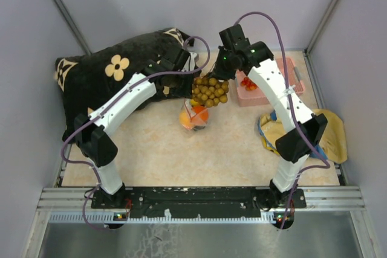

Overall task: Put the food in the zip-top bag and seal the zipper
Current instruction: Place the fake fruit in the zipper food storage bag.

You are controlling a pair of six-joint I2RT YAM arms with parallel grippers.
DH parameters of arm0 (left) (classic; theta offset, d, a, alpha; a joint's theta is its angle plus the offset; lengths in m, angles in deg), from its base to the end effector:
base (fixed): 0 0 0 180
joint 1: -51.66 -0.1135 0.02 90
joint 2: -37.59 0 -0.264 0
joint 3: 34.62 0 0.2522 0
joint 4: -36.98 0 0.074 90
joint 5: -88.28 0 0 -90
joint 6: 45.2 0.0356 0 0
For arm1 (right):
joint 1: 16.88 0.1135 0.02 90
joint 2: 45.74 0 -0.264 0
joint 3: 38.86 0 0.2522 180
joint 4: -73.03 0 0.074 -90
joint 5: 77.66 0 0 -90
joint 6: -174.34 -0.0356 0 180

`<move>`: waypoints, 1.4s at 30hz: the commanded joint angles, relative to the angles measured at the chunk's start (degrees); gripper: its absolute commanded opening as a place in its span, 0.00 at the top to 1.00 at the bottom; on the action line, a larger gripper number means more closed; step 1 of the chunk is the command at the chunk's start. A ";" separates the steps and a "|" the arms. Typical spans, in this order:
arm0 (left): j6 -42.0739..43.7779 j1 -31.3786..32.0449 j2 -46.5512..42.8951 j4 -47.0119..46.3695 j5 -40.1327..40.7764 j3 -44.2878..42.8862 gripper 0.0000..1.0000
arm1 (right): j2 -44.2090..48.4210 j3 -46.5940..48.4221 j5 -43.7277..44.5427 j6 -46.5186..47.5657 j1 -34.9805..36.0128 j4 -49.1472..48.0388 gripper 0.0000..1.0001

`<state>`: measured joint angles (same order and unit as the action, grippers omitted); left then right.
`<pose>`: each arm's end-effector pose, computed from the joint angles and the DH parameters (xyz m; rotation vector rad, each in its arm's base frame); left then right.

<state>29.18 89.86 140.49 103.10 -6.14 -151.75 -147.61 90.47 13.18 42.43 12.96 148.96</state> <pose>0.3056 -0.2439 0.3467 0.5304 2.4839 -0.4844 0.3219 0.1840 0.4061 0.2690 2.4783 0.5391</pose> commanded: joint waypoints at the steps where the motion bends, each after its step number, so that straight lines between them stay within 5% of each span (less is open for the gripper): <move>1: -0.10 0.72 -0.25 0.71 0.88 -2.53 1.00 | -0.03 1.66 4.79 -1.56 0.12 -3.58 1.00; 8: -0.93 0.74 -0.26 0.40 -1.33 -2.60 1.00 | -1.19 -3.38 6.65 -0.69 0.21 -4.69 1.00; 28: -1.19 1.00 1.77 1.38 0.59 -1.66 1.00 | -1.39 2.13 1.76 -1.68 1.00 -7.11 1.00; 42: -1.95 -0.16 -0.74 4.45 6.85 -5.02 0.78 | -0.74 1.10 2.31 -0.65 1.88 -6.83 1.00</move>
<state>27.94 90.01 141.73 106.27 -0.81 -154.63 -151.10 89.73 14.85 42.17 13.88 145.09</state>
